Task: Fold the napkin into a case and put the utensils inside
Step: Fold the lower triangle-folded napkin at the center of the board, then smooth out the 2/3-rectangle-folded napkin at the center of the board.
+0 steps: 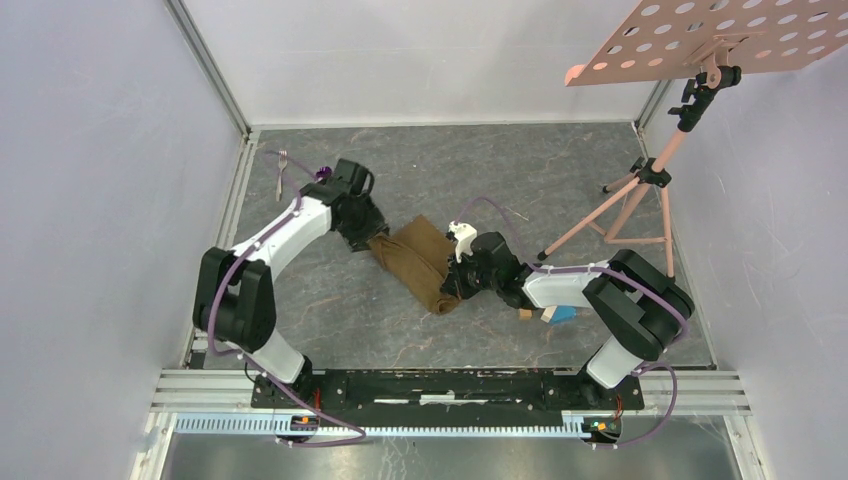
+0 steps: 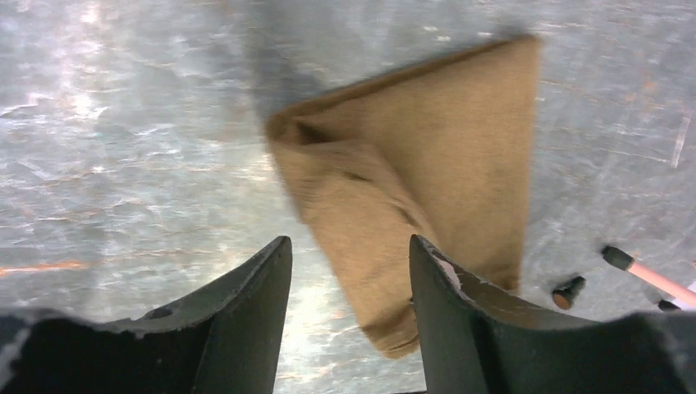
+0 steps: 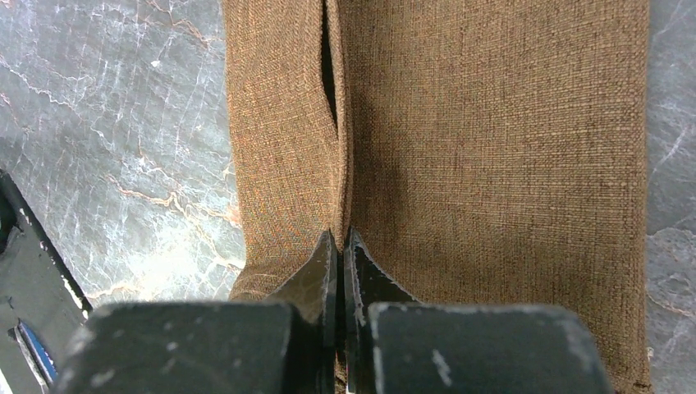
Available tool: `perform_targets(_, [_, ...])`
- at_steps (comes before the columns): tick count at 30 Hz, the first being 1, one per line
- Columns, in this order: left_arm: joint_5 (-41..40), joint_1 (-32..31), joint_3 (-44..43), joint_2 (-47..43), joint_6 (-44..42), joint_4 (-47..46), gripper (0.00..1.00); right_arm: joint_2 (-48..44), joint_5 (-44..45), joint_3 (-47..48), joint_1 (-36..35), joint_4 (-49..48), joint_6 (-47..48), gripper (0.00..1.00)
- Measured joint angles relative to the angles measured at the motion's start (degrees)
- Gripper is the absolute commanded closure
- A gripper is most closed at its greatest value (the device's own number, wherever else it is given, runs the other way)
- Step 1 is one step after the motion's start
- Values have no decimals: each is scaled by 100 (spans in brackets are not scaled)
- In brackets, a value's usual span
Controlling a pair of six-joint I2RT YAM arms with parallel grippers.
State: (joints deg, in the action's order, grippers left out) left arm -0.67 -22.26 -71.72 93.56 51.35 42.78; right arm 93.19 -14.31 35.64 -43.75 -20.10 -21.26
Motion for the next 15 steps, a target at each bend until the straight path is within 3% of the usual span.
perform_targets(6, [553, 691, 1106, -225, -361, -693, 70, 0, 0, -26, 0, -15, 0, 100])
perform_targets(15, [1071, 660, 1180, 68, -485, -1421, 74, 0, -2, -26, 0, -24, 0, 100])
